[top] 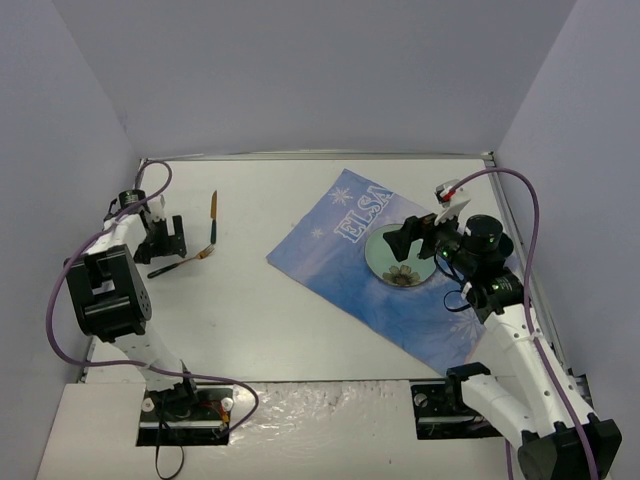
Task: Set the dinner table for one person
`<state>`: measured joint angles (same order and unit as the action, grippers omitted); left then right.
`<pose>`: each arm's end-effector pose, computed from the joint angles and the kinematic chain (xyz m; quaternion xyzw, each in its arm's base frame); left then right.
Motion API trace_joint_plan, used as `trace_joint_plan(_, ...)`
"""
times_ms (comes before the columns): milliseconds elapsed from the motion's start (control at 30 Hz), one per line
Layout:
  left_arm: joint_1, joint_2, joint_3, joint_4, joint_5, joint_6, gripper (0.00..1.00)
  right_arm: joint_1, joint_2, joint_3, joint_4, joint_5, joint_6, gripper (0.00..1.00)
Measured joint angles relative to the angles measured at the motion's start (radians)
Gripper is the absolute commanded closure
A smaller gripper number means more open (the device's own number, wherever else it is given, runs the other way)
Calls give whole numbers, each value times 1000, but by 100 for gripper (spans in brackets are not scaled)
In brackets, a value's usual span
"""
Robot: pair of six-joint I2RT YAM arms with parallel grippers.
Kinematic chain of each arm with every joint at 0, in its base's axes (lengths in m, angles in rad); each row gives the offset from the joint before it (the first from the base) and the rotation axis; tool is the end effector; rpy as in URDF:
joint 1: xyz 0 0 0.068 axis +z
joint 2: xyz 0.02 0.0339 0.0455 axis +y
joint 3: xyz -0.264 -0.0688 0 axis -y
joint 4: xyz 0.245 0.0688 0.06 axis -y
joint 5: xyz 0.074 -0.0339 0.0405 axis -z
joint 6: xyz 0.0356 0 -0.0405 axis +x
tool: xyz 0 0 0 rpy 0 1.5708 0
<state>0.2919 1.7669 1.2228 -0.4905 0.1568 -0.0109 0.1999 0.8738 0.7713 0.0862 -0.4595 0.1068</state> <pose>0.3539 0.1005 0.2031 -0.1245 0.9534 -0.0378 0.2721 0.1990 0.0564 0.3488 -0.1918 0.6859 0.2647 0.6501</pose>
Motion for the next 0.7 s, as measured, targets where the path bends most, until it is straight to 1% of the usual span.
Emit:
trace_joint_plan(233, 20, 43, 0, -46, 5, 86, 10, 12, -11, -9, -4, 1, -7, 0)
trace_joint_plan(433, 19, 88, 16, -59, 23, 115, 15, 18, -18, -11, -6, 7, -10, 0)
trace_joint_plan(567, 19, 103, 36, -61, 34, 120, 23, 18, -19, -12, -8, 9, -11, 0)
trace_joint_plan(700, 11, 104, 39, -63, 55, 123, 36, 18, -19, -12, -9, 11, -11, 0)
